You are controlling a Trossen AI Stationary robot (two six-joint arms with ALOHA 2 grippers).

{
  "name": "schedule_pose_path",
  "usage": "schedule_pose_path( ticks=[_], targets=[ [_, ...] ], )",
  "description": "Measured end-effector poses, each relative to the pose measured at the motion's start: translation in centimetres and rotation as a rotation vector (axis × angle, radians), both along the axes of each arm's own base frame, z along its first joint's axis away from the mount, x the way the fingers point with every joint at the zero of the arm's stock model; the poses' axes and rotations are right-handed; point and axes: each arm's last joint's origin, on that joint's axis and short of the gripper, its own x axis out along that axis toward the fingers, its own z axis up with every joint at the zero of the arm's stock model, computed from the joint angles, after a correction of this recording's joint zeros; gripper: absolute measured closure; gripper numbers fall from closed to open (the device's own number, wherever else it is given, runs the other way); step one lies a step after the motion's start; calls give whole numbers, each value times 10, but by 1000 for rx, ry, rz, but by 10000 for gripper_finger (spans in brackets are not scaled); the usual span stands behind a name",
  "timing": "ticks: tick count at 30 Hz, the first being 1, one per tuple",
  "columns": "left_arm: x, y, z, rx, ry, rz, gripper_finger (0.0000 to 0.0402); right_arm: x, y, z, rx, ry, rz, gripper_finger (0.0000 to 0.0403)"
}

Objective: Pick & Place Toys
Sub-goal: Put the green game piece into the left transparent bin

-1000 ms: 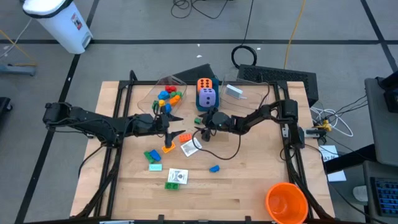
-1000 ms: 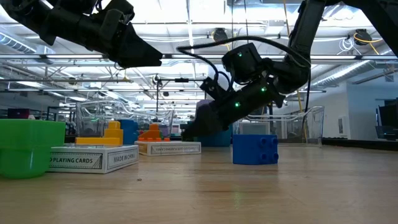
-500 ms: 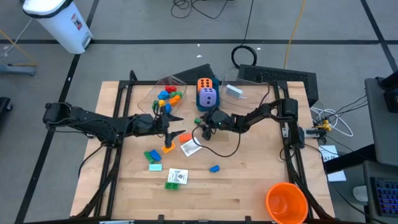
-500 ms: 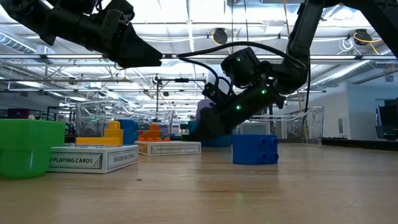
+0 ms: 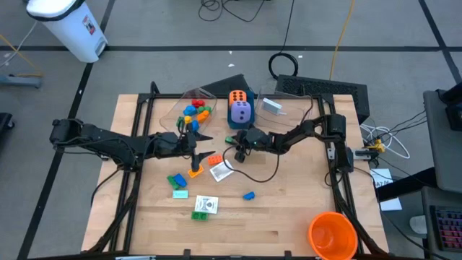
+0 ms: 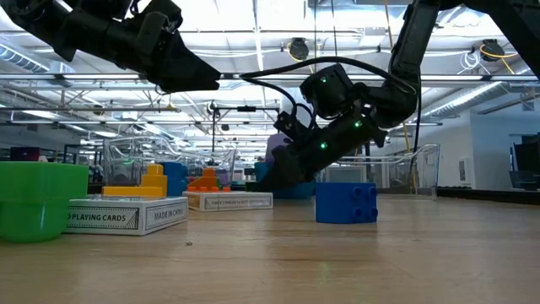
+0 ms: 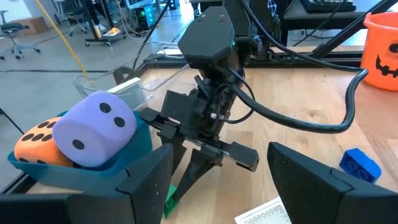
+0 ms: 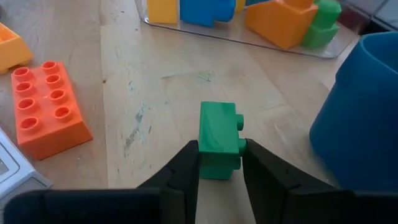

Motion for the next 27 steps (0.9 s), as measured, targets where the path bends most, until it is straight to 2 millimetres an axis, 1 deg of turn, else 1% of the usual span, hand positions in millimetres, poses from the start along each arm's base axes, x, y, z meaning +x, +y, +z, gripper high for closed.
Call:
schedule_pose_path(
  ticks=[3,7,13,16,21,27],
  targets=[
    [0,0,0,-14,-7,3,133,0,3,4,-29,-1,18,312],
    [1,0,3,-26,-37,5,133,2,13,20,-105,-17,74,308],
    [4,6,10,-105,-63,28,133,3,44,49,-305,-29,216,309],
    [6,11,14,-173,-37,15,133,4,59,61,-438,-38,265,309],
    [10,21,26,-315,27,7,133,3,78,68,-638,3,333,309],
    [12,35,49,-389,182,-38,133,4,86,72,-753,-2,387,309]
  ],
)
